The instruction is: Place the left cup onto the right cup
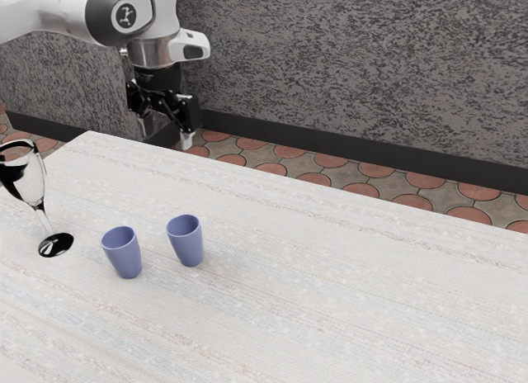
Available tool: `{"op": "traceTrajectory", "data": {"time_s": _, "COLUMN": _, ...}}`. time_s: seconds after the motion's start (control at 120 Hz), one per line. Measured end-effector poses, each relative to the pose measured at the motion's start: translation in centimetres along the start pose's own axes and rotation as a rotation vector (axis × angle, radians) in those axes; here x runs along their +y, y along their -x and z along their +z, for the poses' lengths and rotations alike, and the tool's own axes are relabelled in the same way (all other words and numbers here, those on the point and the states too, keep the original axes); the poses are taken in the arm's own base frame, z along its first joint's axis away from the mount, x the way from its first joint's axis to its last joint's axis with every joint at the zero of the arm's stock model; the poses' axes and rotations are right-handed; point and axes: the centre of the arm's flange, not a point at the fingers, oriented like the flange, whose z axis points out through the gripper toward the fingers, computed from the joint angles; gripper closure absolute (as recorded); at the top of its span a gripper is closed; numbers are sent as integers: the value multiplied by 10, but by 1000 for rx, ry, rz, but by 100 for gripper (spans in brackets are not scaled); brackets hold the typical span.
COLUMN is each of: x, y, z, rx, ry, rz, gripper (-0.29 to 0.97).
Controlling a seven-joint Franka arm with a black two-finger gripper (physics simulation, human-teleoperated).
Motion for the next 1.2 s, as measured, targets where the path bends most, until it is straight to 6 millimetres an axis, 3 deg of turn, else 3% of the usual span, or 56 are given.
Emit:
{"op": "traceTrajectory", "data": {"time_s": 0.35, "x": -18, "y": -3, "z": 67, "rx": -43, "ry": 20, "rz": -37, "gripper": 0}}
{"op": "traceTrajectory", "data": {"time_s": 0.633, "x": -28, "y": -2, "z": 108, "rx": -39, "ry": 44, "rz": -66, "gripper": 0}}
{"op": "traceTrajectory", "data": {"time_s": 0.933, "x": -23, "y": 1, "z": 136, "rx": -28, "ry": 71, "rz": -76, "gripper": 3}}
{"op": "traceTrajectory", "data": {"time_s": 1.2, "x": -33, "y": 11, "z": 153, "rx": -27, "ry": 78, "rz": -104, "gripper": 11}}
